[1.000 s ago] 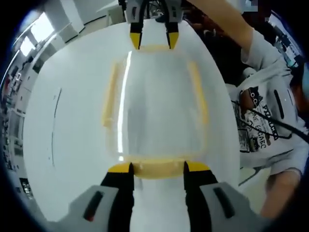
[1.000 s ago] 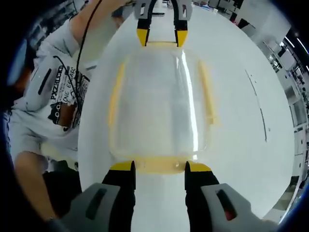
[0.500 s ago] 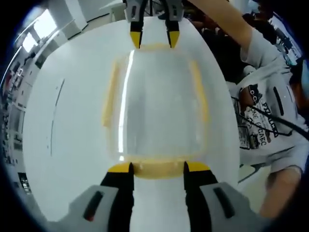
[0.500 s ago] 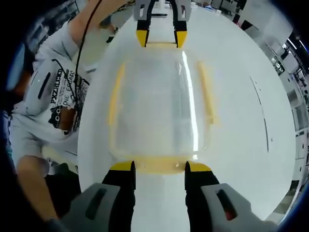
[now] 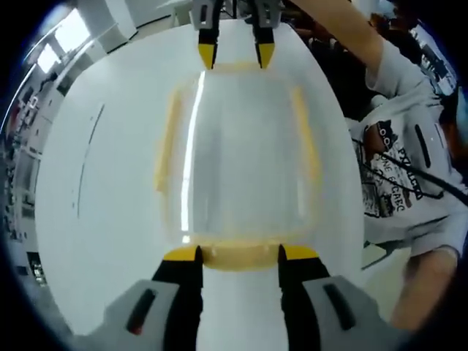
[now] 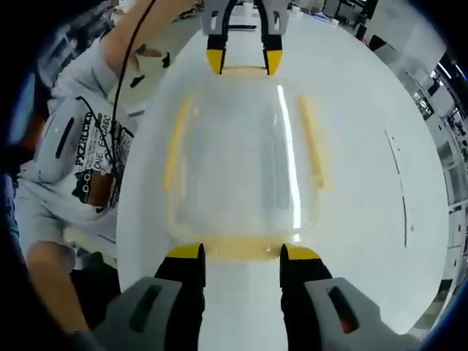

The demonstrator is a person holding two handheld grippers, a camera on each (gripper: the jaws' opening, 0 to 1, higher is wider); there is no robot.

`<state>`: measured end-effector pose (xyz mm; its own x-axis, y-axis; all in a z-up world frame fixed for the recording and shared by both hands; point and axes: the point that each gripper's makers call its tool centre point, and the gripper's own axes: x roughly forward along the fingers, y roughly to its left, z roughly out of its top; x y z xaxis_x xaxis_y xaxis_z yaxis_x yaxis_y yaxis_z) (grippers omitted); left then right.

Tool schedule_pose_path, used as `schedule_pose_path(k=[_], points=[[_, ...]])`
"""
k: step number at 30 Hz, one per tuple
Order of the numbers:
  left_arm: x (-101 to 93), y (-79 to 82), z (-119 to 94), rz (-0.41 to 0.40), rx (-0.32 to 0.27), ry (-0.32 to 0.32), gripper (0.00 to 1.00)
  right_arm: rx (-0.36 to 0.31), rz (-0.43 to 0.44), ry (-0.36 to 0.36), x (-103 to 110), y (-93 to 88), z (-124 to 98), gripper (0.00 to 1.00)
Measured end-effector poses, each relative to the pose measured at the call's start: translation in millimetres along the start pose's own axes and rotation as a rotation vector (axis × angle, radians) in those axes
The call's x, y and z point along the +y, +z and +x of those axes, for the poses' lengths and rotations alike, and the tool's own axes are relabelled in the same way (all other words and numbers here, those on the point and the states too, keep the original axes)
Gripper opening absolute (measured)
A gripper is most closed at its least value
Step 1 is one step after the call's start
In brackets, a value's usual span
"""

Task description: Snap each plastic latch of the storage box into its locked position after aligning the lid with the box until every specified latch is closed and the lid sits flush.

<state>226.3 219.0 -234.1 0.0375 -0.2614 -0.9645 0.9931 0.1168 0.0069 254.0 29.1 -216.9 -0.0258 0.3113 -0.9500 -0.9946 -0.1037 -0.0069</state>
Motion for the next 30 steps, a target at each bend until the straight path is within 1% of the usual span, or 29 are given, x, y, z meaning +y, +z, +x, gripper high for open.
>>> schedule_pose_path(k=[2,7,9,10,12,14,16,18,20,21,22,23,26,27,30], points=[[-1.3,-2.3,0,-0.002,0.008,0.001,0.40,0.004,-0.003,0.001,7,3.4,4,0.39],[-1.2,-6.0,-4,-0.002,0.008,0.008,0.40,0.006,0.003,0.018,-8,7.2,2,0.39],[-0.5,-7.5,-5,-0.003,0.008,0.010,0.40,0.003,0.004,0.018,-11,9.0,2,0.39],[-3.1,-7.2,-4,-0.003,0.009,0.012,0.40,0.003,0.004,0.018,-11,10.0,2,0.39],[-4.0,-8.0,-5,-0.004,0.008,0.012,0.40,0.003,0.004,0.022,-20,11.1,0,0.39],[-2.1,-9.3,-5,-0.004,0.006,0.011,0.40,0.007,0.005,0.022,-20,11.4,0,0.39],[-2.1,-9.7,-5,-0.003,0.006,0.011,0.40,0.012,0.005,0.018,-14,11.7,3,0.39],[-2.8,-10.5,-4,-0.003,0.006,0.008,0.40,0.017,0.006,0.018,-16,11.8,2,0.39],[-2.2,-14.4,-3,-0.003,0.021,0.007,0.40,0.011,0.008,0.022,-18,14.6,3,0.39],[-2.2,-15.7,-3,-0.004,0.022,0.006,0.40,0.014,0.006,0.022,-13,15.9,8,0.39],[-2.1,-15.8,-3,-0.003,0.017,0.006,0.40,0.027,0.009,0.030,-10,14.6,11,0.39],[-2.0,-16.7,-2,-0.002,0.014,0.008,0.40,0.028,0.011,0.031,-11,15.1,12,0.39],[0.9,-18.8,-3,-0.004,0.003,0.010,0.40,0.013,0.016,0.032,-8,15.7,13,0.39],[1.2,-19.3,-2,-0.007,0.000,0.009,0.40,0.012,0.015,0.032,-4,15.6,15,0.39],[0.8,-20.5,-2,-0.010,0.000,0.007,0.40,0.015,0.010,0.031,-3,17.2,17,0.39]])
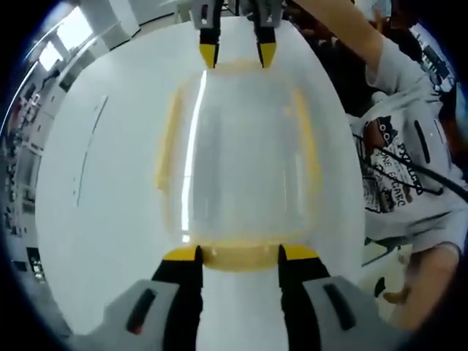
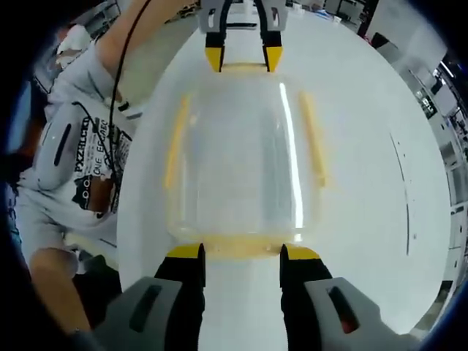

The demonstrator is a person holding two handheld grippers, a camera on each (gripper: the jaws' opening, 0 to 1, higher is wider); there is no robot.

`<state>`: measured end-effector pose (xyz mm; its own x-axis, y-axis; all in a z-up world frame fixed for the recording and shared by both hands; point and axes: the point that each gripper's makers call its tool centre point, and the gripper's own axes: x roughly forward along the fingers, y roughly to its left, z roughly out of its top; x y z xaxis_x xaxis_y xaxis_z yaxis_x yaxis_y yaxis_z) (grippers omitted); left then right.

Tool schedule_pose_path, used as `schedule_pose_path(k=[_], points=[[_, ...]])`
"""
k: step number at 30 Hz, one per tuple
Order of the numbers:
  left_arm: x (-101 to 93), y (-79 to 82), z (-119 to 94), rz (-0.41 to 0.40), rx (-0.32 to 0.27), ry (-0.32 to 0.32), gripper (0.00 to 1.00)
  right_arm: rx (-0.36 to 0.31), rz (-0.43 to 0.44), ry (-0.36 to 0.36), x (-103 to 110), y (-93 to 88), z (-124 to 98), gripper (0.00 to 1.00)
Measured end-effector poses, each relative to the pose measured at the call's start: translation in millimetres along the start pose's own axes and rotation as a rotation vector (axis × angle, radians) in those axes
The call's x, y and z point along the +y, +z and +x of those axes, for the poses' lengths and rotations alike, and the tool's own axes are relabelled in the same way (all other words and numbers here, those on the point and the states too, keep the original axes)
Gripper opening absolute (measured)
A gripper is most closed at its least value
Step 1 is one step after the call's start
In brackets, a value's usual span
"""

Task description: Snap each plastic latch of the storage box into its locked position after aligning the lid with the box until every specified latch is closed and the lid sits flush.

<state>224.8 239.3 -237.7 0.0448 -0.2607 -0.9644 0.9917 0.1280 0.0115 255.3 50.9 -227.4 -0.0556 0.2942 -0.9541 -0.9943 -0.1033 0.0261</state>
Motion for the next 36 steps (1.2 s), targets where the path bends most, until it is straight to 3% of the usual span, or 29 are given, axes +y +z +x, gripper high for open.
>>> schedule_pose_path(k=[18,23,26,29,36], points=[[-2.1,-13.0,6,-0.003,-0.010,-0.008,0.42,0.013,-0.015,-0.014,18,5.1,17,0.41],[-0.3,-16.6,7,-0.015,-0.018,0.002,0.45,-0.034,-0.063,-0.039,20,2.0,18,0.41],[5.0,-31.2,2,-0.020,0.047,0.038,0.42,-0.029,-0.082,-0.067,19,-5.6,19,0.36],[7.1,-36.0,-7,-0.035,0.053,0.050,0.42,-0.032,-0.063,-0.074,16,-12.0,12,0.30],[21.1,-11.1,-40,-0.030,-0.035,0.106,0.40,-0.086,-0.057,-0.093,17,-15.3,5,0.28]])
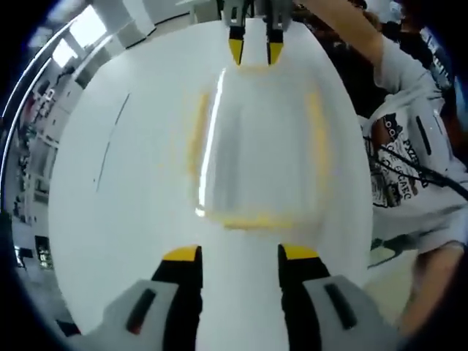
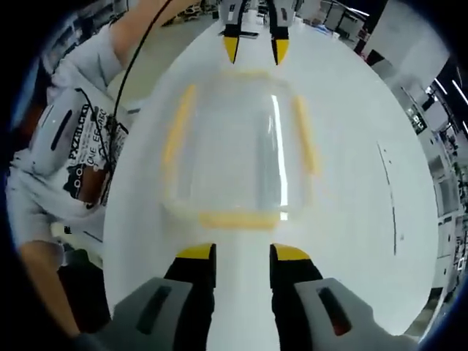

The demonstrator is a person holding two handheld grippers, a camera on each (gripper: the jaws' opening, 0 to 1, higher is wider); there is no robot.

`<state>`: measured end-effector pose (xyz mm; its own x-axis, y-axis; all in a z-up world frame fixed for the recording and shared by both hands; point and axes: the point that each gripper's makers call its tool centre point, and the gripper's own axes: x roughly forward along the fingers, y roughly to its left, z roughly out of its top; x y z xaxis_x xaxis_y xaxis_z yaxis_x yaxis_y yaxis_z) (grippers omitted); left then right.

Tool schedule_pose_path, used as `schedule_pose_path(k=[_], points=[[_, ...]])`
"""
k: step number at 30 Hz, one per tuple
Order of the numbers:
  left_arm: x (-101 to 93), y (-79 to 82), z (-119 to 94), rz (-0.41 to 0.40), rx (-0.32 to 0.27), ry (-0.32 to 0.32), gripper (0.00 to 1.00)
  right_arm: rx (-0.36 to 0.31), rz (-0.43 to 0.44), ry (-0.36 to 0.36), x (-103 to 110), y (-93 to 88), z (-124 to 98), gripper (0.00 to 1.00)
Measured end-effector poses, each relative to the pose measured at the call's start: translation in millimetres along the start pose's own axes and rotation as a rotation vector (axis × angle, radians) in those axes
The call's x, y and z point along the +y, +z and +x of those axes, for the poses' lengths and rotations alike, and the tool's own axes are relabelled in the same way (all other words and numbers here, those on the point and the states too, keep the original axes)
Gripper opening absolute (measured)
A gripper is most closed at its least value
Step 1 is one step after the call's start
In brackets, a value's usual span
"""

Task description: Snap each plastic latch of the storage box into its locked position after aligning the lid with the box until every specified latch is closed and the lid sits flush.

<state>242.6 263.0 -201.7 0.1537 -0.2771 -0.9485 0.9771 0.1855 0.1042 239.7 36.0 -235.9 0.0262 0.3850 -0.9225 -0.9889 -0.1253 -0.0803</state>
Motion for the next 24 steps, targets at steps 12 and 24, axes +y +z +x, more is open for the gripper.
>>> schedule_pose_path(k=[12,24], points=[[-23.8,75.9,19,0.109,-0.101,-0.113,0.27,-0.155,-0.024,-0.013,4,14.5,-7,0.22],[-29.4,84.9,40,0.106,0.058,-0.131,0.15,-0.320,-0.040,-0.034,-4,33.3,-15,0.15]])
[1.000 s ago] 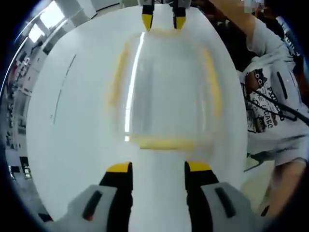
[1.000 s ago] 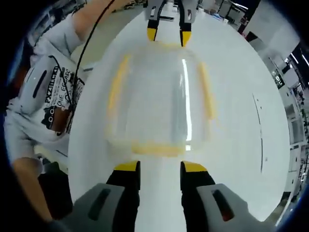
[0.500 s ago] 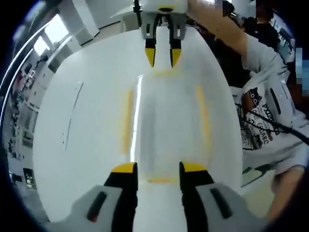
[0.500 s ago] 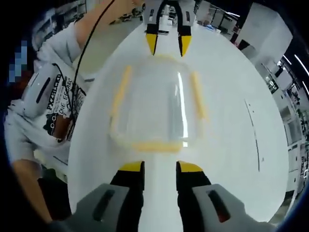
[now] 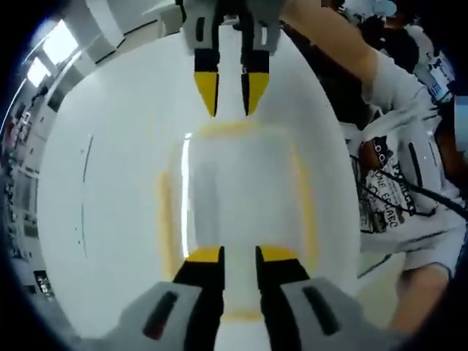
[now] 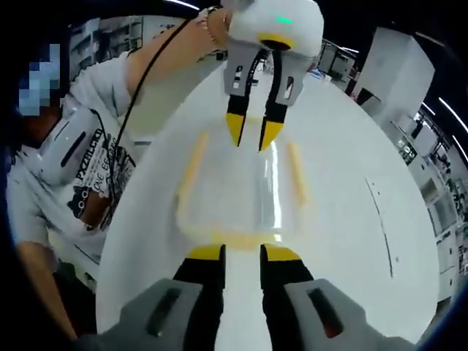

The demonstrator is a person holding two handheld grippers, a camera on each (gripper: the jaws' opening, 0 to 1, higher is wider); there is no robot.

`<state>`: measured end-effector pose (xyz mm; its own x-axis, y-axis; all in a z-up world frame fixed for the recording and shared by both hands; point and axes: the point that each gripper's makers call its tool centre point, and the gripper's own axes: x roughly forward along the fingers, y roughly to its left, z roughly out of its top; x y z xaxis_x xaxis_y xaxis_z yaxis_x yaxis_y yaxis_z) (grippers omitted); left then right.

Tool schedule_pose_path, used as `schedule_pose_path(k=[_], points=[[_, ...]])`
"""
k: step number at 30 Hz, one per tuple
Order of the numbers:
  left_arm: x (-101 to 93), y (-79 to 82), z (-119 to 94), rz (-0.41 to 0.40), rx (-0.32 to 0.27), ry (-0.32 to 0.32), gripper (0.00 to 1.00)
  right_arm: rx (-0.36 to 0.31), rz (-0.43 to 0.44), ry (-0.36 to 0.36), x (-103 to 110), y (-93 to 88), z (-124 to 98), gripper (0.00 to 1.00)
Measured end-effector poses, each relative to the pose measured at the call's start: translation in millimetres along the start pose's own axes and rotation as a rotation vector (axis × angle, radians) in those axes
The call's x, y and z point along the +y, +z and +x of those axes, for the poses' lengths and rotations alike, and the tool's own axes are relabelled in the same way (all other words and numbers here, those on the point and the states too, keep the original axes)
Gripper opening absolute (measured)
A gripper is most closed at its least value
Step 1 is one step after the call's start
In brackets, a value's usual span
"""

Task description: Snap each plastic latch of the storage box into its locked position after aligning the lid with the box until every specified latch is closed and the lid sits flush.

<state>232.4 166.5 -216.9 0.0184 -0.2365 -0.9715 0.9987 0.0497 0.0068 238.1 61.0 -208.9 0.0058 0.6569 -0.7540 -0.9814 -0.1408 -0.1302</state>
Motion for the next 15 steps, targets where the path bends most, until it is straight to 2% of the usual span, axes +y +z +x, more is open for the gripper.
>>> schedule_pose_path(k=[4,13,15], points=[[-0.6,-3.0,2.1,-0.016,0.049,0.017,0.13,-0.087,0.006,-0.013,-6.7,7.3,-3.6,0.14],[-1.6,-7.5,1.5,-0.021,0.088,0.015,0.12,-0.132,-0.017,-0.041,-6.3,4.2,0.8,0.14],[-2.1,-7.5,1.7,-0.015,0.102,0.015,0.11,-0.176,-0.020,-0.064,-5.9,6.7,0.4,0.14]])
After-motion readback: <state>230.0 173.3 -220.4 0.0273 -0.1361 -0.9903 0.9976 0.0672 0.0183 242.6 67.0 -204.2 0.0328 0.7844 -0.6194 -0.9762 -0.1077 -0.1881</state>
